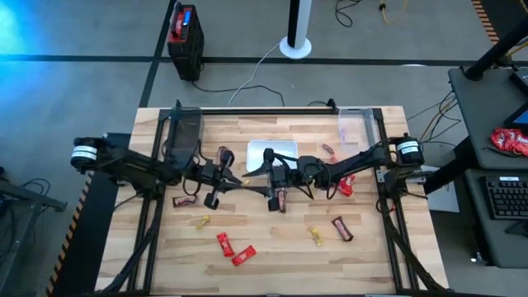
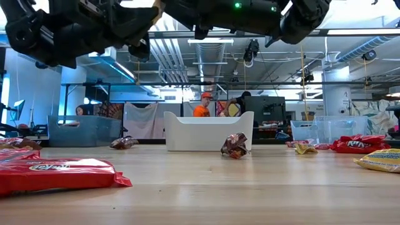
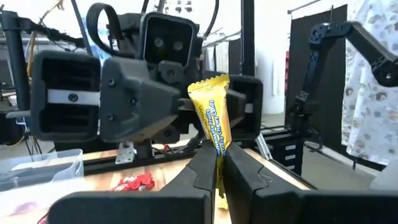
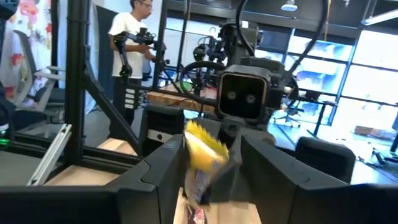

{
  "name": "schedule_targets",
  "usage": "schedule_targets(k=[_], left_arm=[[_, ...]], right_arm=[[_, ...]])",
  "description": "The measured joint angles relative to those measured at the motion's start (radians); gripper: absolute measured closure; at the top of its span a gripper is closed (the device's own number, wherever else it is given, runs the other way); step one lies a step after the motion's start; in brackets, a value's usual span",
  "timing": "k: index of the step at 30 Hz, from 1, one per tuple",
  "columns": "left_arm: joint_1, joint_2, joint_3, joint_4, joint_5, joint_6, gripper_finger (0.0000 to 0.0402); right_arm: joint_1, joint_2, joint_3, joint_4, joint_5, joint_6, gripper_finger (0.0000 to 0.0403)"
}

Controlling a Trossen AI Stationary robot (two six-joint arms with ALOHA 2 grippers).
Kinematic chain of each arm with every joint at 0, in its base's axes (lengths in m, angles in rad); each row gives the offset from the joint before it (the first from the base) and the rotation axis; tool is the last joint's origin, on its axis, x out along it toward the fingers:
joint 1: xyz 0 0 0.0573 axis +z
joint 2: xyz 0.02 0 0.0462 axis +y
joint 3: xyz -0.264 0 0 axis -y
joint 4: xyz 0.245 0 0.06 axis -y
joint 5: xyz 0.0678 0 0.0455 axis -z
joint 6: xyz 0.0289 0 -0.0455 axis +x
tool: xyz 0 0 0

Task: Sort candy by brand, put in halloween buckets
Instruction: Put the yellow candy into the transparent bin

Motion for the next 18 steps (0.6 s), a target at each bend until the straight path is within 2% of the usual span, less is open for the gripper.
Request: schedule_targets(k=[5, 11, 14, 18], left_arm=[[0.0, 0.02, 0.014, 0.014, 0.034, 0.0, 0.0401], [0.0, 0.022, 0.013, 0.016, 0.04, 0.001, 0.0401], [0.0, 0.022, 0.013, 0.014, 0.039, -0.002, 0.0391], [0.0, 0.021, 0.013, -0.001, 0.039, -0.027, 0.0344]], right_arm=[[0.0, 0.0, 0.0, -0.002, -0.021, 0.0, 0.0291], [0.0, 0.0, 0.0, -0.006, -0.055, -0.001, 0.0377], [0.0, 0.0, 0.0, -0.007, -0.056, 0.002, 0.0383], [0.0, -0.006, -0.001, -0.022, -0.056, 0.026, 0.0387]])
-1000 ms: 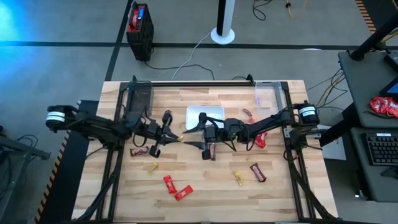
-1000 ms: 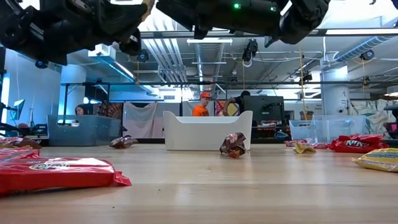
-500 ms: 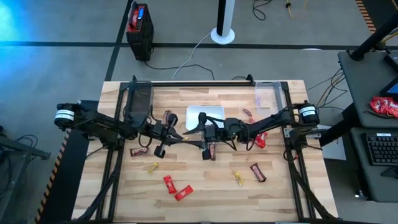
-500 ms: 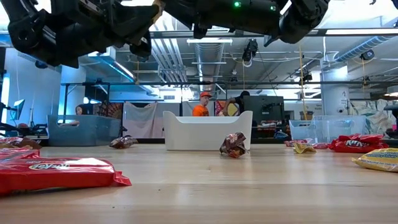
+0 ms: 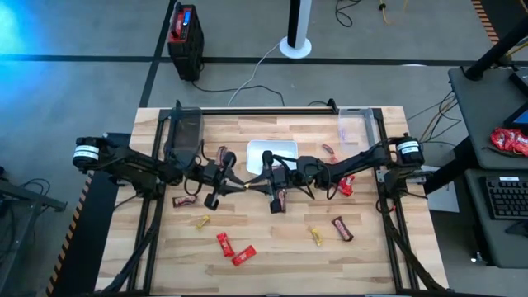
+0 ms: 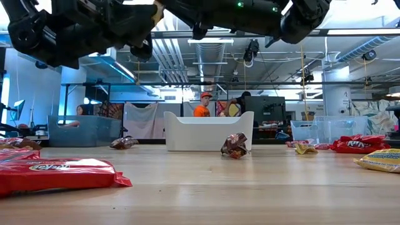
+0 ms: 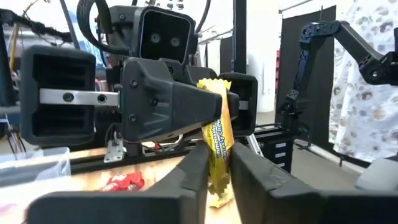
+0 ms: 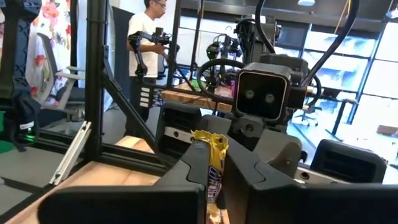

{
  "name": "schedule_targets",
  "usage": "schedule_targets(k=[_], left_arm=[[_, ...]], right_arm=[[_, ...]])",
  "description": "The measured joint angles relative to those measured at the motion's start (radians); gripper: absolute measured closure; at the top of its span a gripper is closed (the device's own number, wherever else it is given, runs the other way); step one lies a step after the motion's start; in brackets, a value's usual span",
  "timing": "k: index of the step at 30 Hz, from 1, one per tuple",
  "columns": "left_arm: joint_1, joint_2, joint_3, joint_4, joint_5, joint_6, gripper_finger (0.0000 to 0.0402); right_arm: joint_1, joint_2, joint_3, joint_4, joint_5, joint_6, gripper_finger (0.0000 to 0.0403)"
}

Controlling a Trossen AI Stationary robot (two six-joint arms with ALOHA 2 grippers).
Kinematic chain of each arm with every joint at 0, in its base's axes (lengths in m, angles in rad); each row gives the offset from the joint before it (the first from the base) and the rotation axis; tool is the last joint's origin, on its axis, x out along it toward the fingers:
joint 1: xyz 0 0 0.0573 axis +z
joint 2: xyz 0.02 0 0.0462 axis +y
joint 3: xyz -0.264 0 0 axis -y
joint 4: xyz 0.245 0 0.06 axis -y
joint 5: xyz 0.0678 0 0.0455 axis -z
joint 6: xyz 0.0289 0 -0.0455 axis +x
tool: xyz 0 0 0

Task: Sort candy by brand, put in halloween buckets
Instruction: Put the yellow candy into the transparent bin

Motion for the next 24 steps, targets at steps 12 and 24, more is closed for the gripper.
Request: schedule_targets(k=[12, 24], left_arm=[[0.001, -0.046, -0.002, -0.176, -0.118, -0.062, 0.0177], [0.001, -0.243, 0.033, -0.558, -0.43, -0.08, 0.0182]], right_arm=[[-0.031, -0.251, 0.019, -0.782, 0.424, 0.076, 0.0389], [-0.263, -0.447, 0.023, -1.698, 0.917, 0.698, 0.039]])
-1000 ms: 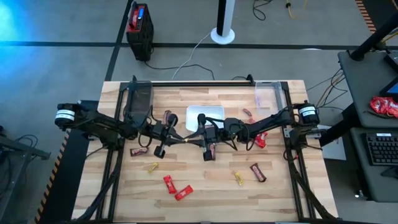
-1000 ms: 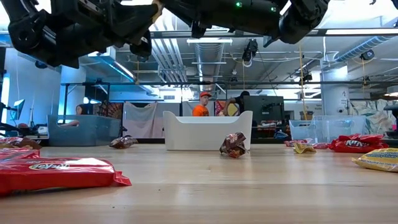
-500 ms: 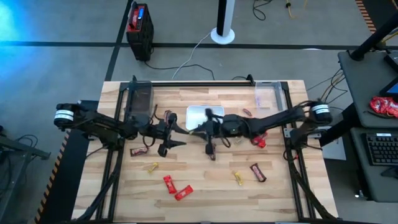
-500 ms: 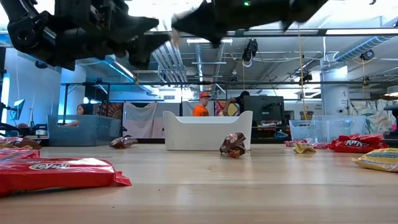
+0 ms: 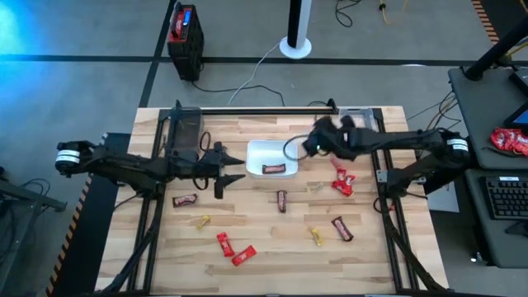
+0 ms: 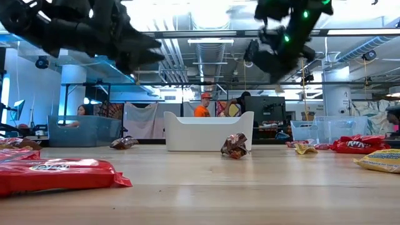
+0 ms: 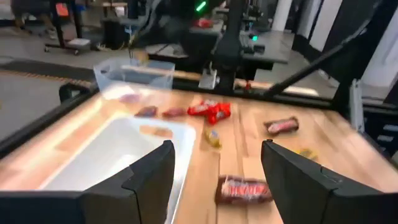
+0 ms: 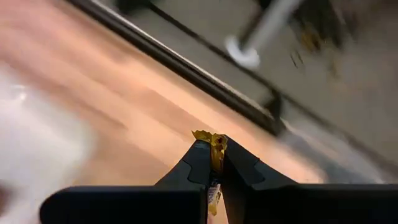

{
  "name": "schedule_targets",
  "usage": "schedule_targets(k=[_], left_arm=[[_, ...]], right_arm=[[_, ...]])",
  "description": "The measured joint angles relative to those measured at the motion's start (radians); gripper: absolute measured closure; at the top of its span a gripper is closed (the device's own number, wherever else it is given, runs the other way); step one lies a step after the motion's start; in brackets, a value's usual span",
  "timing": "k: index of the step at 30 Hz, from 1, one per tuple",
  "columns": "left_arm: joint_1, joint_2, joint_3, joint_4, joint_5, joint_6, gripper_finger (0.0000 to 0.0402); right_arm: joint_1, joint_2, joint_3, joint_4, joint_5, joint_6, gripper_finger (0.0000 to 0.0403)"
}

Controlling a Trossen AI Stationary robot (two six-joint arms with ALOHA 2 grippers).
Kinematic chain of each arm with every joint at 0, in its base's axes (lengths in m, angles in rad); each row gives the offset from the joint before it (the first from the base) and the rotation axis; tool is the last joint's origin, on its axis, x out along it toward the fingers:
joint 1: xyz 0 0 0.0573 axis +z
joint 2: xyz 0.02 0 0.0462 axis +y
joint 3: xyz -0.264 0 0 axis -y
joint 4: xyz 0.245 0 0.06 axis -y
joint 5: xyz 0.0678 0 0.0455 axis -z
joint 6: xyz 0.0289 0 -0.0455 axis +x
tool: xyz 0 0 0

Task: Sort candy by brand, put in halloween buckets
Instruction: Put the yellow candy into the transparent bin, then put the brown chocolate bar into the white bin

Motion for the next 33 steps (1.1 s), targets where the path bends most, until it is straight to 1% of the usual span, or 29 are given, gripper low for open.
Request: schedule_targets(k=[4, 7, 10, 14, 18, 23, 28, 31, 33], left_arm=[[-0.001, -0.032, 0.049, -0.079, 0.0, 0.0, 0.0185], [-0.002, -0.034, 0.092, -0.131, 0.0, 0.0, 0.0189], [-0.002, -0.02, 0.128, -0.186, 0.0, 0.005, 0.0191], [-0.005, -0.003, 0.161, -0.23, 0.001, 0.028, 0.0192], [-0.009, -0.001, 0.178, -0.242, 0.001, 0.03, 0.0192], [-0.011, -0.002, 0.178, -0.264, -0.004, -0.001, 0.0192], [-0.03, 0.004, 0.178, -0.307, -0.011, -0.067, 0.0192], [-0.061, 0.004, 0.179, -0.309, -0.068, -0.103, 0.0192], [-0.086, 0.004, 0.191, -0.346, -0.111, -0.124, 0.0192]], right_arm=[[-0.135, 0.015, -0.012, -0.149, -0.018, 0.125, 0.039], [-0.238, 0.047, -0.014, -0.218, -0.019, 0.149, 0.039], [-0.318, 0.081, -0.016, -0.22, -0.025, 0.142, 0.039], [-0.384, 0.128, -0.017, -0.219, -0.027, 0.135, 0.039], [-0.425, 0.168, -0.017, -0.22, -0.026, 0.135, 0.0376], [-0.445, 0.199, -0.017, -0.22, -0.041, 0.129, 0.0336], [-0.442, 0.182, -0.017, -0.222, -0.047, 0.094, 0.0297], [-0.44, 0.148, -0.017, -0.226, -0.069, 0.091, 0.0279], [-0.436, 0.122, -0.017, -0.227, -0.088, 0.083, 0.0268]])
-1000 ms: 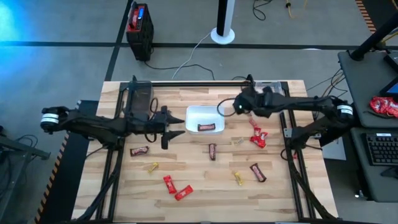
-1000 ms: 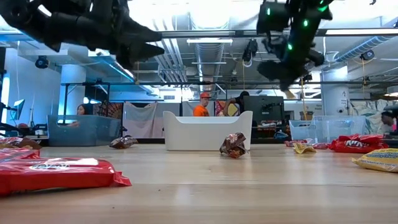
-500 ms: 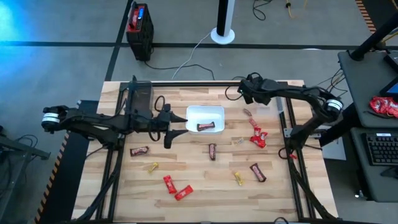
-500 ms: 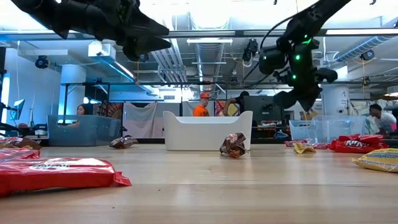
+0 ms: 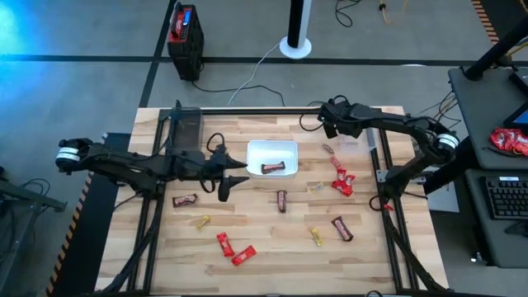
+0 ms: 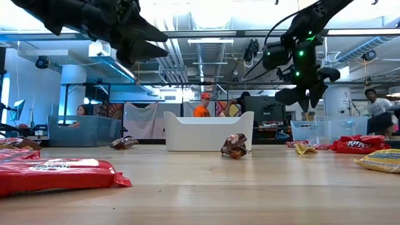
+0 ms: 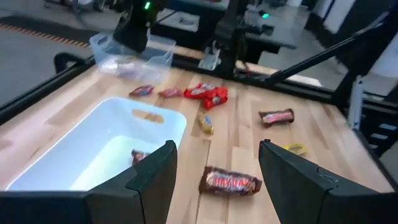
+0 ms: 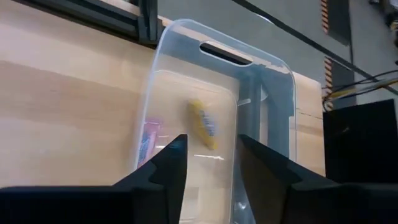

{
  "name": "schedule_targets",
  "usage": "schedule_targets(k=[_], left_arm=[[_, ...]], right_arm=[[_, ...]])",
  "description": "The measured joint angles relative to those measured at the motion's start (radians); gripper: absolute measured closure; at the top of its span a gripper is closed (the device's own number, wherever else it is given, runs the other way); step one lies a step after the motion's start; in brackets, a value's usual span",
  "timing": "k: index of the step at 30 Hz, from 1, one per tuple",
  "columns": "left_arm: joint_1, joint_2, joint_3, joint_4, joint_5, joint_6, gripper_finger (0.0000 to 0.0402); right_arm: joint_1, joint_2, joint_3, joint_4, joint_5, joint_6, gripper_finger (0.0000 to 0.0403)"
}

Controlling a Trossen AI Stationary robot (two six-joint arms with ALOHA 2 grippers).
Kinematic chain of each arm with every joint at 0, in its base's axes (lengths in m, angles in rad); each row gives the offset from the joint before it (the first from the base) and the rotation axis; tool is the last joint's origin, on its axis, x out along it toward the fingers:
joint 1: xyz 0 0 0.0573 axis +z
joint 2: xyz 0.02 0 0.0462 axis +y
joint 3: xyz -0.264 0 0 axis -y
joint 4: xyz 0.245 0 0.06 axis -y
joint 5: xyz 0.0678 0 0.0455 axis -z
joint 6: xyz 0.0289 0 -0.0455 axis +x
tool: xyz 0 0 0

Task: Sort candy by brand, put in halloween buckets
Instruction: Put the brown chocolate bar into the white bin

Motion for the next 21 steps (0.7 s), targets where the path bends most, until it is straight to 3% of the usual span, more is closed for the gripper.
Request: schedule_targets(k=[3, 7, 13, 21], left_arm=[[-0.046, 0.0, 0.034, -0.098, -0.092, -0.044, 0.0192], [-0.106, 0.0, 0.125, -0.359, -0.238, -0.175, 0.0192], [-0.145, 0.0, 0.245, -0.724, -0.289, -0.33, 0.0192], [-0.141, 0.0, 0.255, -0.879, -0.361, -0.342, 0.0192]], right_arm=[[0.037, -0.048, 0.0, 0.002, -0.048, -0.004, 0.0256], [0.137, -0.117, -0.003, 0.015, -0.104, -0.005, 0.0245], [0.337, -0.237, -0.003, 0.036, -0.114, 0.009, 0.0238], [0.541, -0.292, -0.026, 0.185, -0.114, -0.001, 0.0238]])
